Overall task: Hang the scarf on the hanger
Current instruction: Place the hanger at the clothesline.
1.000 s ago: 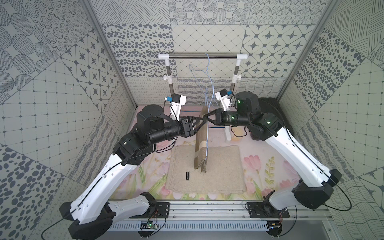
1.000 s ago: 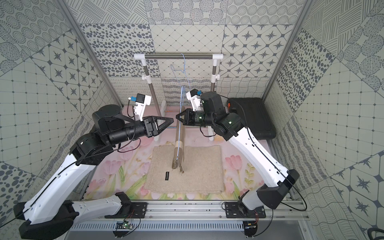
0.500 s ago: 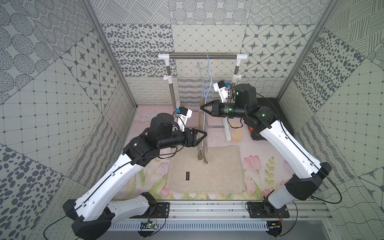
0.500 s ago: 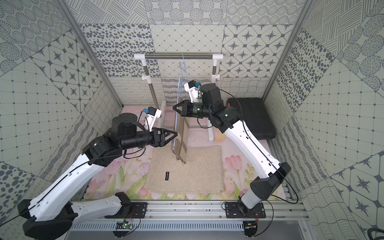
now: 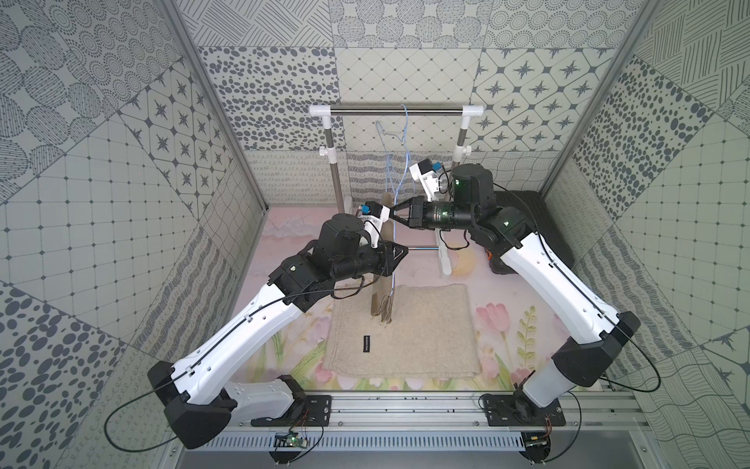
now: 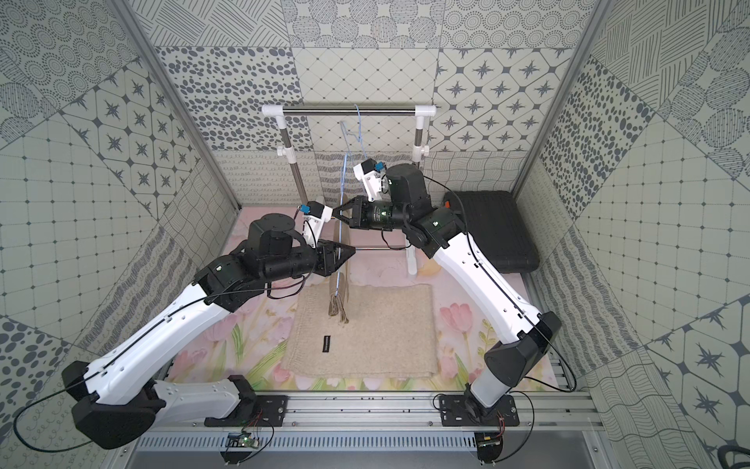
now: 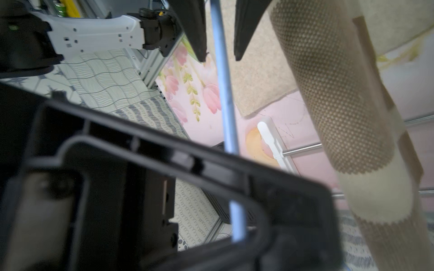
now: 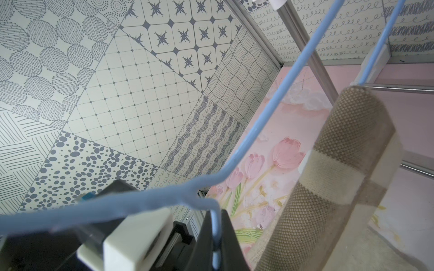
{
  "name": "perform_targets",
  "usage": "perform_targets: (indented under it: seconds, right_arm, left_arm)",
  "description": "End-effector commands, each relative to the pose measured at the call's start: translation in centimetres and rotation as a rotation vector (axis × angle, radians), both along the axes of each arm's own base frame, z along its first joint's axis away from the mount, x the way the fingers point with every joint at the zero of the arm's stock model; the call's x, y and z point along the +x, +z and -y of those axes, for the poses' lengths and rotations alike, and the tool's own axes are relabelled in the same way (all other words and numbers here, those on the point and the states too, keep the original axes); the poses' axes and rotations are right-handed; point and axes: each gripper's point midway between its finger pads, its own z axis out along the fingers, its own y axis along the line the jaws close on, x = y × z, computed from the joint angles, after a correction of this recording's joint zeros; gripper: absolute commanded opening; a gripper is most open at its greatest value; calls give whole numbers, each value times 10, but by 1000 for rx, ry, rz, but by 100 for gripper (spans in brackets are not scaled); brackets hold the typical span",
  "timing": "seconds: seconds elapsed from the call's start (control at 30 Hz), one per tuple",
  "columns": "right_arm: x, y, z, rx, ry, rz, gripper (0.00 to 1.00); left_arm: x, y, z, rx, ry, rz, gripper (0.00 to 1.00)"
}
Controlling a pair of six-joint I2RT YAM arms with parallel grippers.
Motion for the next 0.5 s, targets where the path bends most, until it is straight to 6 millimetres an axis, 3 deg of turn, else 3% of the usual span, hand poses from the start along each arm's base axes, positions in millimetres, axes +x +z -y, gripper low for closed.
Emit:
perform_targets:
  seconds: [0.0,0.07,0.37,0.47]
  right_arm:
    - [2,41,2,90,17,134,0]
    - [3,39,1,86,22,134,0]
    - [10,29,-3,73,52,127,0]
    - [12,33,-1,80,57,135,19]
  left_arm:
    - [21,29,-11,13,107,150,10]
    - [24,30,-13,27,123,167,0]
    - [41,29,-12,81,159,197,0]
    - [46,31,-16,110,187,212,0]
